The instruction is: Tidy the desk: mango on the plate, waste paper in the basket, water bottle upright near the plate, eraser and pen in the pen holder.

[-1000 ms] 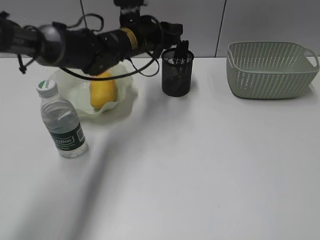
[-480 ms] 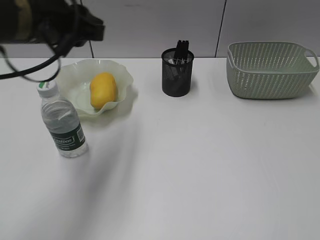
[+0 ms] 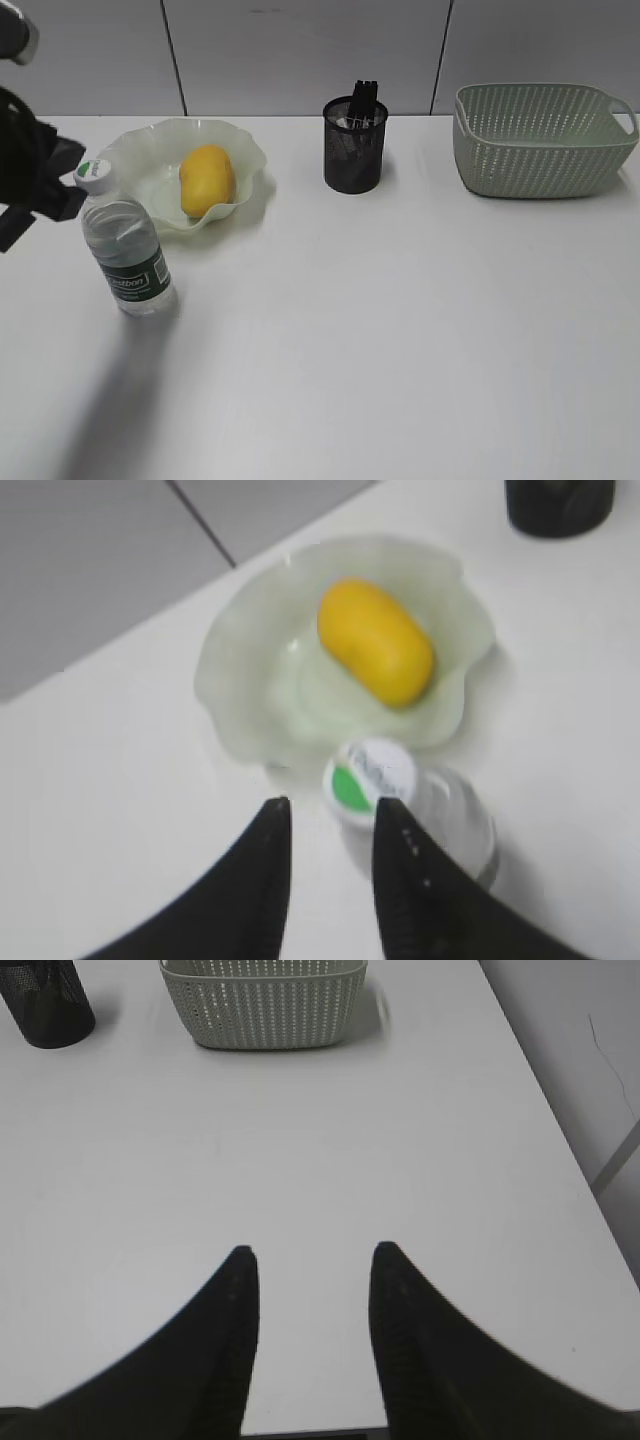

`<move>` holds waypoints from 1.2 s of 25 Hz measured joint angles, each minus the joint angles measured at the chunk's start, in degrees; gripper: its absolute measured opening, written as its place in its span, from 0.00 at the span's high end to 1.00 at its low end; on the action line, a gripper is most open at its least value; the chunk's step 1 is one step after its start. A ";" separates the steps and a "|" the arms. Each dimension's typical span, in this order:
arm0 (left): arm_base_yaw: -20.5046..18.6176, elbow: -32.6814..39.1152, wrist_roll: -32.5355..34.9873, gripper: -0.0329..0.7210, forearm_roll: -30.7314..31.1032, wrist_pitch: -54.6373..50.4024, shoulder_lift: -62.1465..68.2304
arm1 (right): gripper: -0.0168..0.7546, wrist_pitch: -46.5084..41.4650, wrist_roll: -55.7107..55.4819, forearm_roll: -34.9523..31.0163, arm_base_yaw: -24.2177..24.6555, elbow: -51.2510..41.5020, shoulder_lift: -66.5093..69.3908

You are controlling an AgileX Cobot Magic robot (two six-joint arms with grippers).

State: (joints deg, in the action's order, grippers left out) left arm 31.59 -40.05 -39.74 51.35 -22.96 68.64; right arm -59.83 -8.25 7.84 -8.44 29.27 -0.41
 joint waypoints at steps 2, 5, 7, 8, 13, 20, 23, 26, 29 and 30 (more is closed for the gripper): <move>0.20 -0.45 6.84 0.69 -10.74 -4.83 0.00 | 0.58 0.00 0.00 -0.06 0.00 0.00 0.00; 0.38 -0.37 18.18 0.69 -27.36 -9.14 -1.81 | 0.58 0.00 0.00 -0.14 0.00 0.00 0.00; 0.50 0.53 26.98 0.69 -36.98 -10.96 -6.52 | 0.58 0.00 0.00 -0.20 0.00 0.00 0.00; 0.62 1.35 30.36 0.69 -41.14 -12.00 -9.41 | 0.58 0.00 0.00 -0.20 0.00 0.00 0.00; 0.73 4.85 34.85 0.69 -50.19 -24.57 -32.11 | 0.58 0.00 0.00 -0.25 0.00 0.00 0.00; 0.73 7.66 35.24 0.69 -52.49 -38.13 -56.01 | 0.58 0.00 0.00 -0.25 0.00 0.00 0.00; 0.73 8.01 35.24 0.69 -52.56 -38.84 -63.39 | 0.58 0.00 0.00 -0.25 0.00 0.00 0.00; 0.73 8.16 35.24 0.69 -52.31 -38.98 -68.39 | 0.58 0.00 0.00 -0.25 0.00 0.00 0.00; 0.73 8.92 35.24 0.68 -52.31 -38.10 -69.03 | 0.58 0.00 0.00 -0.37 0.00 0.00 0.00; 0.73 9.17 35.24 0.68 -52.36 -38.01 -69.03 | 0.58 0.00 0.00 -0.37 0.00 0.00 0.00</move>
State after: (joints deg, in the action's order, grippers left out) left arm 32.32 -30.87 -4.50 -1.01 -60.98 -0.39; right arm -59.83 -8.25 7.47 -8.44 29.27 -0.41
